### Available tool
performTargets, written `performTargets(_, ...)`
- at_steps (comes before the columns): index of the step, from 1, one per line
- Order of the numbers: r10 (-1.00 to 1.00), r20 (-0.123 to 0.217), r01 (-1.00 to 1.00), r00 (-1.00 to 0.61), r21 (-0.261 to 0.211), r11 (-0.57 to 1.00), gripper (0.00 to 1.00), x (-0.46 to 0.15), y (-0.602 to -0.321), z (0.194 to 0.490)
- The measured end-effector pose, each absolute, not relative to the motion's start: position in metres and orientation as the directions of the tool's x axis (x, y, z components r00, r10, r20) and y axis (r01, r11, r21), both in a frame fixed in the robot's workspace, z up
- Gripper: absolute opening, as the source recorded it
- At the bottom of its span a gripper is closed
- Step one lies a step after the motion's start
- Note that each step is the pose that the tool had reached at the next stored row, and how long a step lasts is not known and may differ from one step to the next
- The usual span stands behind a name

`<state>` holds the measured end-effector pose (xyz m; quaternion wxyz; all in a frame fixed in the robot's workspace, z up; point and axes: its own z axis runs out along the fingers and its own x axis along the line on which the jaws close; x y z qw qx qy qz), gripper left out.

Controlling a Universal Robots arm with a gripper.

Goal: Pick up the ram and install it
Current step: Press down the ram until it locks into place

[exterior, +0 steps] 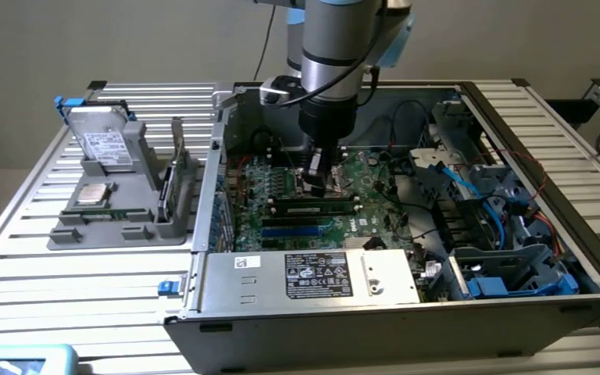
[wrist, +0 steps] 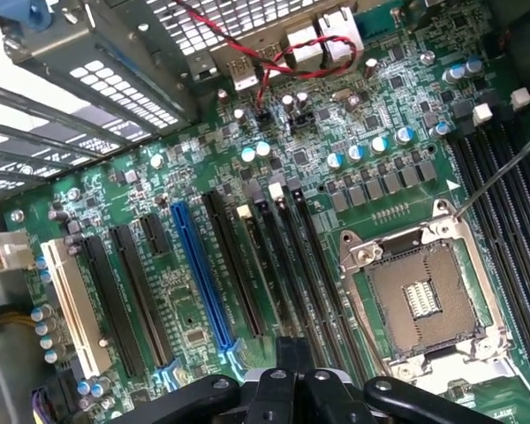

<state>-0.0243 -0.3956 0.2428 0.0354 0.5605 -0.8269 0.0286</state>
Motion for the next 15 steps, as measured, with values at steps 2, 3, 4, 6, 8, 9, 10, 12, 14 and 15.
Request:
performTargets(2,-0.915,0.090,-0.919,-0.393,-0.008,0.394,0.11,-0.0243,-0.3956,0.2427)
performTargets(3,-0.910,0.090,-0.914,-0.406,-0.009,0.407,0.11,-0.0242,-0.3955,0.2427)
performTargets(4,-0.904,0.090,-0.908,-0.418,-0.009,0.419,0.11,-0.0243,-0.3955,0.2426)
performTargets(6,-0.892,0.090,-0.896,-0.442,-0.009,0.443,0.11,-0.0243,-0.3956,0.2427)
performTargets(8,-0.880,0.090,-0.884,-0.467,-0.009,0.468,0.11,-0.0242,-0.3955,0.2427)
performTargets(9,-0.874,0.090,-0.877,-0.478,-0.009,0.480,0.11,-0.0242,-0.3956,0.2427)
performTargets(10,-0.867,0.090,-0.871,-0.490,-0.009,0.492,0.11,-0.0243,-0.3956,0.2427)
performTargets(12,-0.853,0.090,-0.857,-0.514,-0.010,0.515,0.11,-0.0243,-0.3956,0.2427)
performTargets(14,-0.839,0.090,-0.843,-0.536,-0.010,0.538,0.11,-0.0243,-0.3956,0.2427)
performTargets(15,-0.832,0.090,-0.836,-0.547,-0.010,0.548,0.11,-0.0243,-0.3956,0.2427)
